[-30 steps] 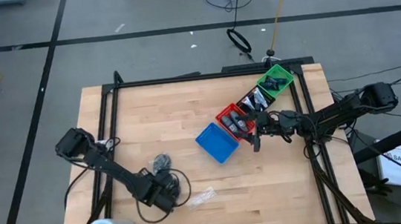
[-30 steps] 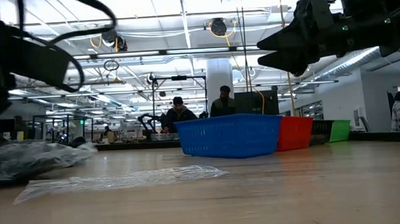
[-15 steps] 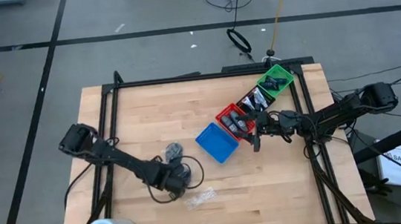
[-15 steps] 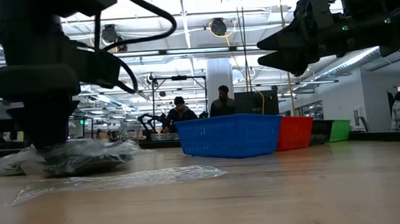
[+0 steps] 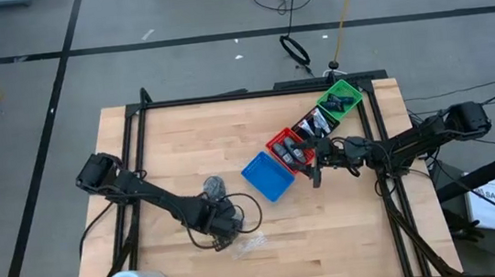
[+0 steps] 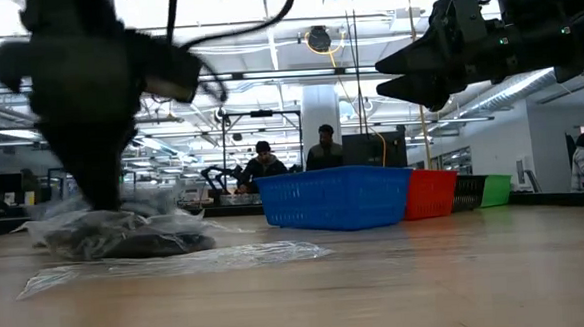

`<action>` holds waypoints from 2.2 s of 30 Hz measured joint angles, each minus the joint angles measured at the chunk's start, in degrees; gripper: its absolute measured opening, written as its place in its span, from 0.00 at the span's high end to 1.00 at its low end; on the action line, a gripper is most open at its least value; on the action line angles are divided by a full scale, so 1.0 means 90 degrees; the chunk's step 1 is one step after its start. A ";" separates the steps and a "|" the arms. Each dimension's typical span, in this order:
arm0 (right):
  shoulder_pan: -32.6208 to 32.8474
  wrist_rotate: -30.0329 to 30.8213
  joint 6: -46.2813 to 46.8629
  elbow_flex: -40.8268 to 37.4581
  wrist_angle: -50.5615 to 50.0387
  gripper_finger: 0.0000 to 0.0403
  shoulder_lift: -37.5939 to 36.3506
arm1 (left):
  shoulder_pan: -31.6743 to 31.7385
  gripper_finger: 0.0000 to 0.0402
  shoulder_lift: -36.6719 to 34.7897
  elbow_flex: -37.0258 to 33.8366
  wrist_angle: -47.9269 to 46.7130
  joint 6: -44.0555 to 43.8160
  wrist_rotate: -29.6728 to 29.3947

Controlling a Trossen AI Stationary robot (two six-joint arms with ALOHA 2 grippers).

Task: Pick & Place Travel size toiletries
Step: Put the bottom left hairbrush into the blue bin

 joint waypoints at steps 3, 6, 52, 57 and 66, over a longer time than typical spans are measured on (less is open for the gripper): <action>0.0000 0.0002 0.0000 0.0000 0.0002 0.27 0.0000 | -0.0002 0.99 -0.0003 0.0379 -0.0320 0.0253 -0.0104; 0.0000 0.0005 0.0000 0.0000 0.0002 0.27 0.0001 | -0.0002 0.99 -0.0010 0.0769 -0.0822 0.0420 -0.0275; 0.0000 0.0003 0.0097 0.0000 0.0006 0.27 0.0000 | 0.1677 0.99 0.0055 0.2018 0.1564 0.9024 -0.1240; 0.0000 0.0000 0.0100 -0.0010 0.0039 0.27 0.0000 | 0.1844 1.00 0.0365 0.1838 0.1832 0.9165 -0.0807; 0.0000 0.0004 0.0097 -0.0006 -0.0011 0.27 0.0003 | 0.2049 0.96 0.0837 0.1831 0.2054 0.8601 -0.0572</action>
